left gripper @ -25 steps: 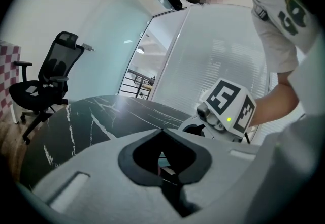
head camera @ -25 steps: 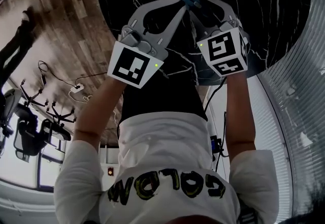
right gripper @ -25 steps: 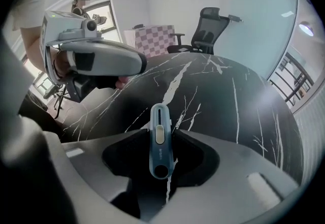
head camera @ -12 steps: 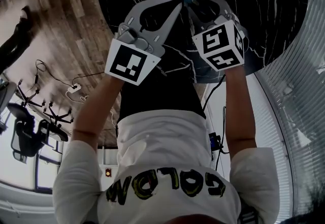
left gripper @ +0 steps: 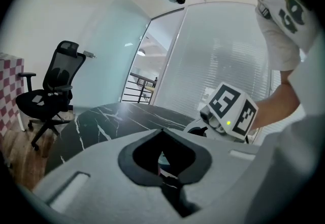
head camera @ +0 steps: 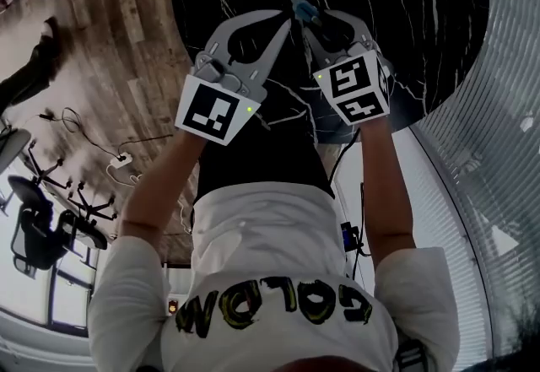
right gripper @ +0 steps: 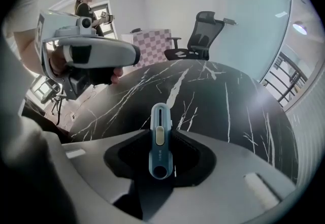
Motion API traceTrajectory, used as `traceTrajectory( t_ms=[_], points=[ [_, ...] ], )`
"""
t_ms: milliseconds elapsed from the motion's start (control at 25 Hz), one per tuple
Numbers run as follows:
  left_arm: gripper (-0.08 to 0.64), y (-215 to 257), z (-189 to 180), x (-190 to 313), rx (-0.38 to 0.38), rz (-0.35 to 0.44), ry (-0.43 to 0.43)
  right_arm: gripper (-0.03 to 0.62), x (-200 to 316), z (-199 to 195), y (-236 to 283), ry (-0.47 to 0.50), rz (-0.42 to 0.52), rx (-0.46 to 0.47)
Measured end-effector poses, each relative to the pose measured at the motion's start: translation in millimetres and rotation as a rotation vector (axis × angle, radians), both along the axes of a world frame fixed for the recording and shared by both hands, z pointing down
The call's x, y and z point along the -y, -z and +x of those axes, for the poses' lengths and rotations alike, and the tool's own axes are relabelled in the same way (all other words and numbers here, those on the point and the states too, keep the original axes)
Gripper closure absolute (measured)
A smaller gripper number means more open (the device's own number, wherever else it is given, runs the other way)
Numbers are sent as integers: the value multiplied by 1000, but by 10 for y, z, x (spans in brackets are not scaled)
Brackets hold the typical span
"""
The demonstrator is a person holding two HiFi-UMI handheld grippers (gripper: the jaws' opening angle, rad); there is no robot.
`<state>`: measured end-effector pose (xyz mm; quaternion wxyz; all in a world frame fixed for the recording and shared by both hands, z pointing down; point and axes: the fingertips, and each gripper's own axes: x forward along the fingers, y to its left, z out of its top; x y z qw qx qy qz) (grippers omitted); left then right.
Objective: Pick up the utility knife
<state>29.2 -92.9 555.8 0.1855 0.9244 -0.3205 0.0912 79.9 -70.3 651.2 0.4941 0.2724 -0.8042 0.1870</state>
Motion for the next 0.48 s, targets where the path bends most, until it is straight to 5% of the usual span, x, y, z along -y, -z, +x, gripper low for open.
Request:
traceTrajectory(
  t_ms=[480],
  points=[
    [555,819,2,-28,-27,87,59,462,91,20,1103,-100,182,148]
  ],
)
